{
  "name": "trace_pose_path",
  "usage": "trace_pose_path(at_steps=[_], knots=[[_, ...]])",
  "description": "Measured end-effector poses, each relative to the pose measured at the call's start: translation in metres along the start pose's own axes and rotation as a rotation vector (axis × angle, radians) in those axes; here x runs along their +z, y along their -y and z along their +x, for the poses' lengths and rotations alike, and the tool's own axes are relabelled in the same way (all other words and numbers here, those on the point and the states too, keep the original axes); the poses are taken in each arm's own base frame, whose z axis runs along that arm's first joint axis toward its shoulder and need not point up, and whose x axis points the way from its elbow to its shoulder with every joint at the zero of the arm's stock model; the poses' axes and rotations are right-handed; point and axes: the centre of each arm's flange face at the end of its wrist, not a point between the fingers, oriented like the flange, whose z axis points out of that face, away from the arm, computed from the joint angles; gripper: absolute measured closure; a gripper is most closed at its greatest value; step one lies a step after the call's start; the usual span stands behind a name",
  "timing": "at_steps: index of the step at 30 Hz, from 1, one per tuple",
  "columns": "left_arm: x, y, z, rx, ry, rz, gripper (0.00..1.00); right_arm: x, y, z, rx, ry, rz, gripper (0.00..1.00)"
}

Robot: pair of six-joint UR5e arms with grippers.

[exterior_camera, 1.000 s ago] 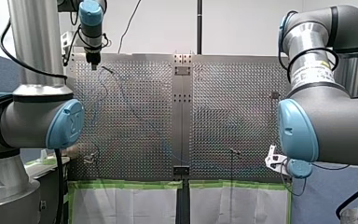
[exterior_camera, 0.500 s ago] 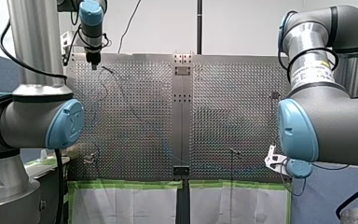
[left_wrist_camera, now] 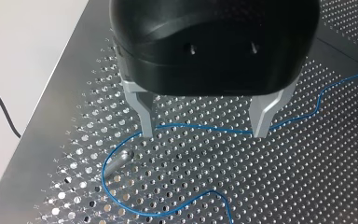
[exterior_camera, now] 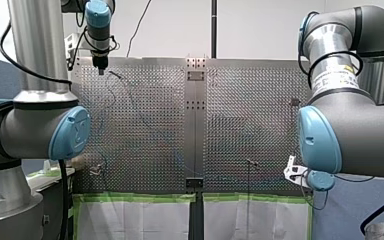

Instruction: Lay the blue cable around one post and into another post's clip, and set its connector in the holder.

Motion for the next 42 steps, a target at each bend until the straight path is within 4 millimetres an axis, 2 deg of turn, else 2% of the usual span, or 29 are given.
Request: trace_pose_path(at_steps=[7, 13, 19, 25, 32, 38, 42], knots=[[-0.001, 0.001, -0.001, -0.001, 0.009, 0.006, 0.0, 0.0, 0.0, 0.0, 0.0, 0.001, -0.001, 1.0], [-0.011, 0.004, -0.006, -0.009, 0.057, 0.057, 0.0, 0.0, 0.0, 0.0, 0.0, 0.003, -0.001, 1.0], [-0.018, 0.009, 0.003, -0.003, 0.082, 0.124, 0.0, 0.0, 0.0, -0.001, 0.0, 0.003, -0.003, 1.0], [-0.01, 0.026, 0.029, 0.019, 0.049, 0.201, 0.0, 0.0, 0.0, 0.0, 0.0, 0.001, -0.005, 1.0], [0.007, 0.05, 0.072, 0.044, -0.025, 0.288, 0.0, 0.0, -0.002, 0.001, 0.001, -0.003, -0.01, 1.0], [0.02, 0.063, 0.108, 0.084, -0.066, 0.293, 0.0, 0.004, -0.004, 0.004, 0.001, -0.017, -0.01, 1.0], [0.027, 0.076, 0.117, 0.118, -0.054, 0.298, 0.0, 0.006, -0.004, 0.005, -0.003, -0.024, -0.009, 1.0]])
